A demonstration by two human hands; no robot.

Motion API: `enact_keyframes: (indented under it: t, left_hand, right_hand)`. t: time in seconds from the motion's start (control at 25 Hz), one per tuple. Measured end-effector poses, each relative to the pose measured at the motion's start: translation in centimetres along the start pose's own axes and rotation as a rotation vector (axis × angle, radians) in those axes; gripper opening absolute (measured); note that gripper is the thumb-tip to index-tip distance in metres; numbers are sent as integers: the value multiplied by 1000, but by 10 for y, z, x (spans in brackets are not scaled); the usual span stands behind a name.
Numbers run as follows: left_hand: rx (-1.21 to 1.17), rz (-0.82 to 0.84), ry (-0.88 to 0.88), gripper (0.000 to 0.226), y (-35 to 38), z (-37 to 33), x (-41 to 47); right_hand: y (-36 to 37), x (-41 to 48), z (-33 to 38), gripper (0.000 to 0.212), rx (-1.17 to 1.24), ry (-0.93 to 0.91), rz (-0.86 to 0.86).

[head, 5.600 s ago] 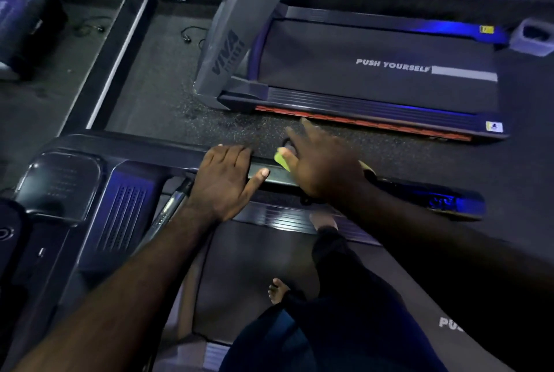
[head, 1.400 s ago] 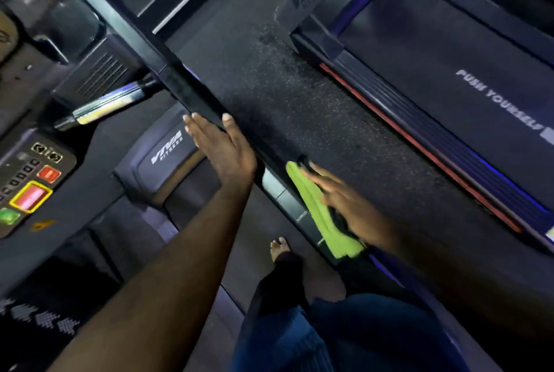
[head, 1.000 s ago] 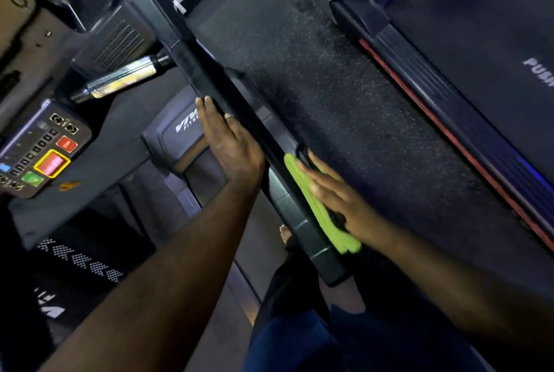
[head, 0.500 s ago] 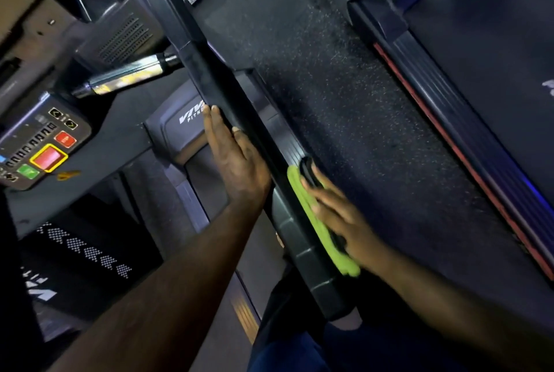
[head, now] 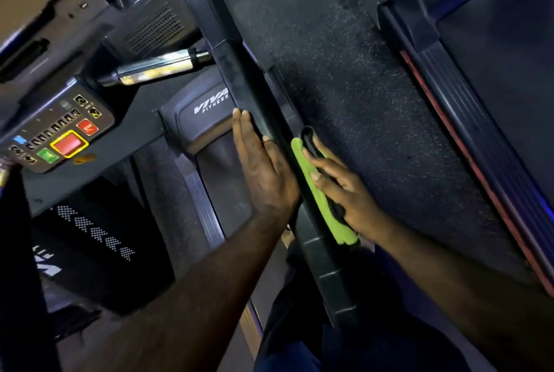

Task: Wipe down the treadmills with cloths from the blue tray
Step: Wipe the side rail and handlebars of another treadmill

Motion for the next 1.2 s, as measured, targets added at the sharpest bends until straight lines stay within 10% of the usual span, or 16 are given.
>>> enact_keyframes:
  t: [0.2, 0.44, 0.64, 0.84, 1.2]
  left_hand:
    - [-9, -7, 17, 51, 0, 2, 1]
    - [-48, -22, 26, 50, 1, 1, 1]
    - [-45, -29, 36, 50, 2, 3, 0]
    - [-95, -31, 0, 52, 2, 8, 0]
    - [-401, -104, -153, 57, -12, 21, -2]
  right_hand:
    - [22, 162, 28, 39, -75, -123, 63]
    - [13, 72, 14, 48, -55, -79, 64]
    - [31, 195, 36, 55, -36, 1, 50]
    - [28, 91, 35, 47, -261, -96, 97]
    - [82, 159, 87, 48, -1183, -311, 137]
Point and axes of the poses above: each hand's wrist, its own x-axis towards the middle knuckle, its own y-axis out of the palm, z = x × y, the point moved 7 cm from there along x, towards the middle knuckle, and after that the axes turned 8 degrees about x, right-handed, at the moved point
